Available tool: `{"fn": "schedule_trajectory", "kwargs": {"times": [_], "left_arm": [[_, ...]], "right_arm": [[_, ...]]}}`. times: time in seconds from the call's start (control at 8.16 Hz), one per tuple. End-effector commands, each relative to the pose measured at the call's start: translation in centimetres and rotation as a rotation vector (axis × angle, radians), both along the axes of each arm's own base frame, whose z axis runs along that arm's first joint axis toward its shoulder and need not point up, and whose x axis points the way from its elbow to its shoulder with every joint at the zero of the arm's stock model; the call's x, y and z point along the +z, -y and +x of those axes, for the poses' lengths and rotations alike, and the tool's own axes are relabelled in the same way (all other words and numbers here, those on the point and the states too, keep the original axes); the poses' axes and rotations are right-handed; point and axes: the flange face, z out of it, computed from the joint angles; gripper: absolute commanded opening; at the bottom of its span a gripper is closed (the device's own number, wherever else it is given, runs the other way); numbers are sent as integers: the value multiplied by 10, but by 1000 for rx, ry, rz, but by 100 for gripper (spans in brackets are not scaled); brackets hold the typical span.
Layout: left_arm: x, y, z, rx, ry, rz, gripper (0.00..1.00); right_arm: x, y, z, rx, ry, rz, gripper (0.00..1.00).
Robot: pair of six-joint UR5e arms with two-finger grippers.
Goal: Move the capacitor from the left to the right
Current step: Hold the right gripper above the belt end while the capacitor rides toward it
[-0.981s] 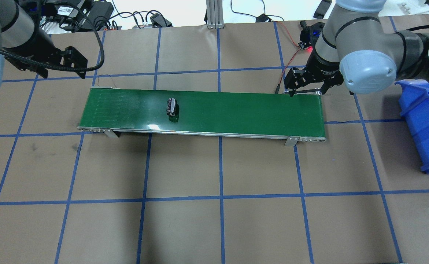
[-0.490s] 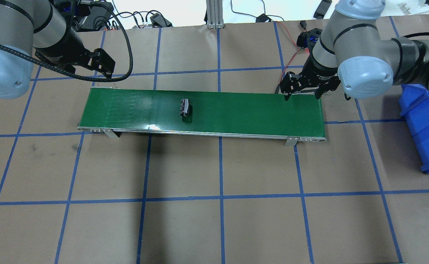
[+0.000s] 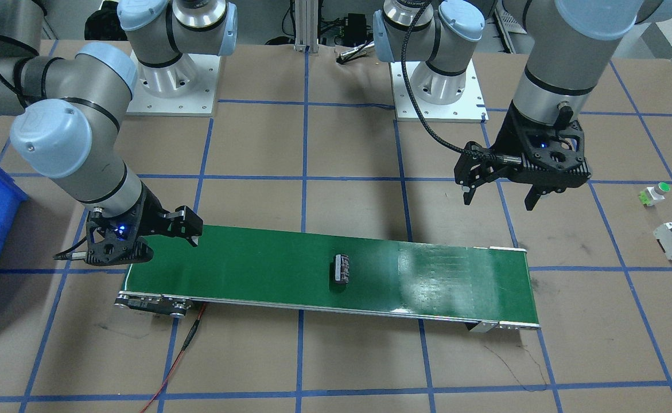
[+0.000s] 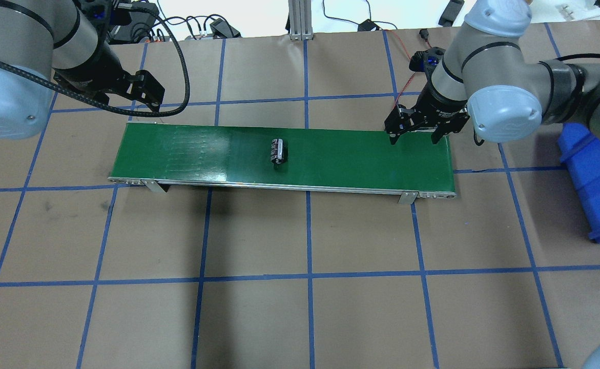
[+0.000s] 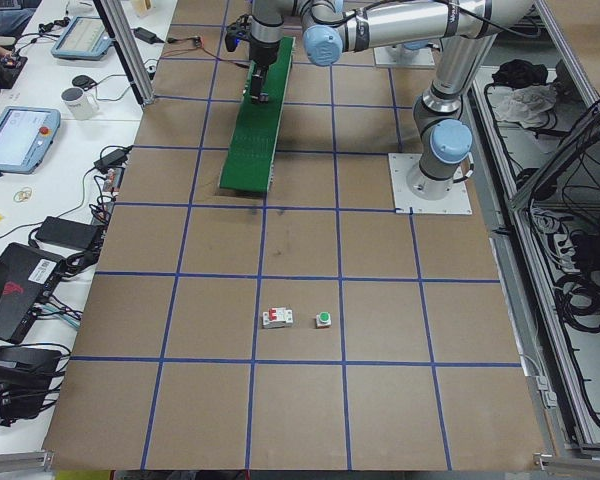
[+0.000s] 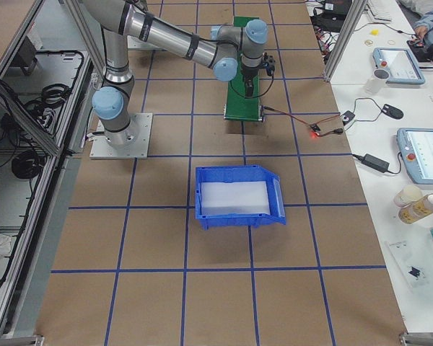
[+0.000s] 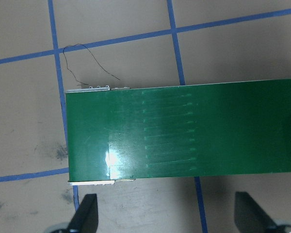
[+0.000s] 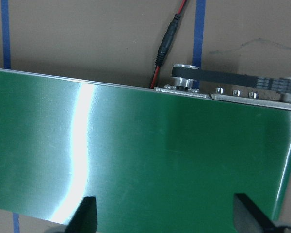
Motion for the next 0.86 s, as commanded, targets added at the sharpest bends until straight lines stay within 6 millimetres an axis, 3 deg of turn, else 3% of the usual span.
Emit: {"fn": "schedule_trajectory", "kwargs": {"times": [0.0,0.74], "left_arm": [[-2,0,0,-3,8,5,100],[-1,0,0,-2,9,5,100]], "right_arm": [[-6,2,1,0,15,4,100],[3,5,1,-26,15,-7,100]]}}
